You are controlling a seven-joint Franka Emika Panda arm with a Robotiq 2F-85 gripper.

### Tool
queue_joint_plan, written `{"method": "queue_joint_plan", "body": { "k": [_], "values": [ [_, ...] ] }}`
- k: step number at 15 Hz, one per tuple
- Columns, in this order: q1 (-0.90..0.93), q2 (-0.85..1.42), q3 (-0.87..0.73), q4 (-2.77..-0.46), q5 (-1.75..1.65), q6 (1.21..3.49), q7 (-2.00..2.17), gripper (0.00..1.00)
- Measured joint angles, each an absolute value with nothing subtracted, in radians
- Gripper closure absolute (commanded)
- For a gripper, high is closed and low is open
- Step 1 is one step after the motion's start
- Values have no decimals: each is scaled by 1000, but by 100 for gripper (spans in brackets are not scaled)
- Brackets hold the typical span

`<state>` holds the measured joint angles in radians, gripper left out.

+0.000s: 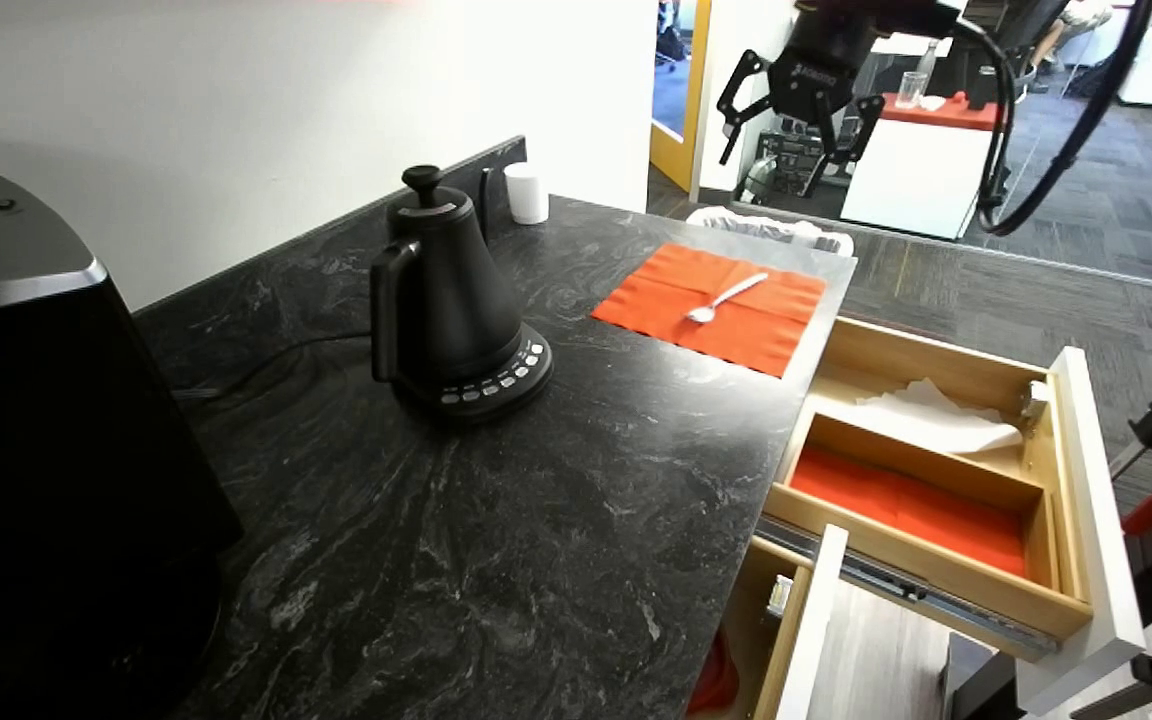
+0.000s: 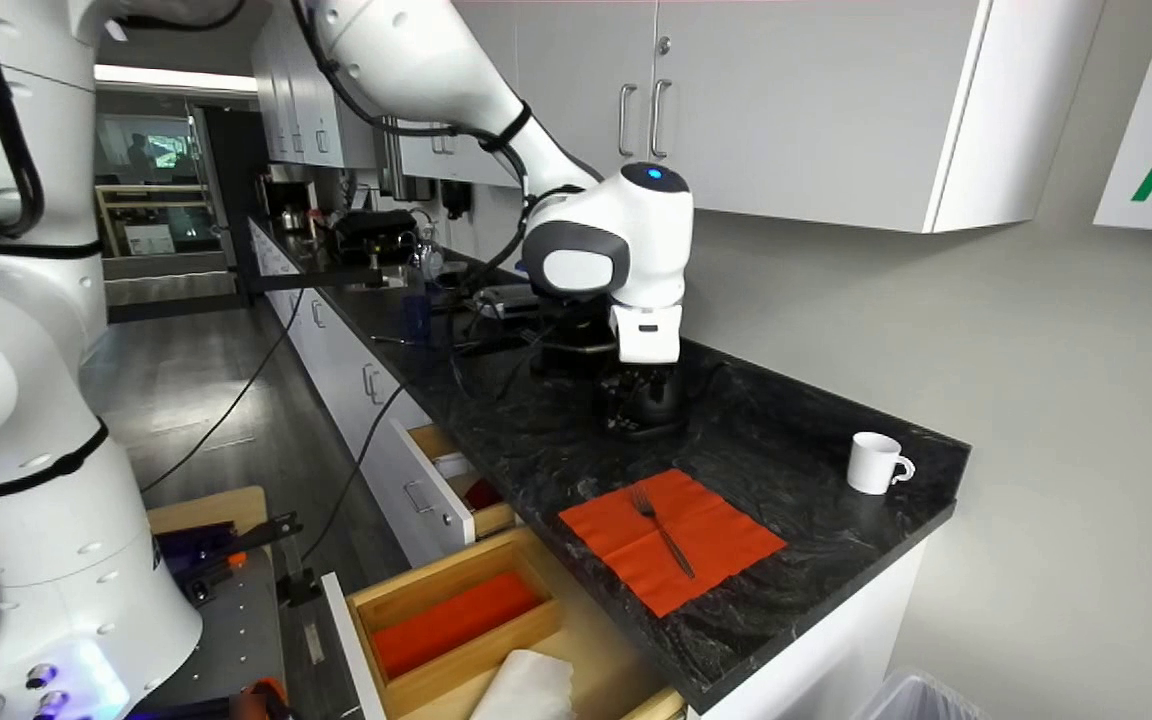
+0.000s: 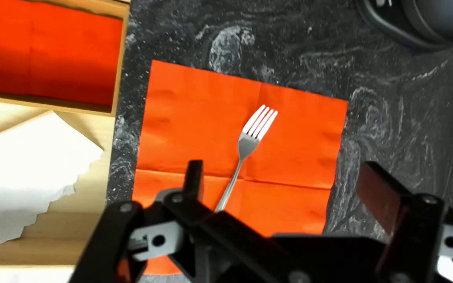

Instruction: Take the fork on the mat and put it in the left compartment of the drawer

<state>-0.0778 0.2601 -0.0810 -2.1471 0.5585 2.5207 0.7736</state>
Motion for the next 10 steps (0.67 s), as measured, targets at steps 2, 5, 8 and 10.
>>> {"method": "queue_joint_plan", "body": {
  "k": [2, 5, 8, 10],
  "values": [
    [-77, 338, -87, -2088, 559, 2554, 862, 0],
    [-76, 424, -100, -2003, 556, 2562, 1009, 0],
    [-73, 483, -117, -1942, 556, 2563, 1158, 0],
    [-69, 512, -127, -1917, 551, 2563, 1253, 0]
  ]
}}
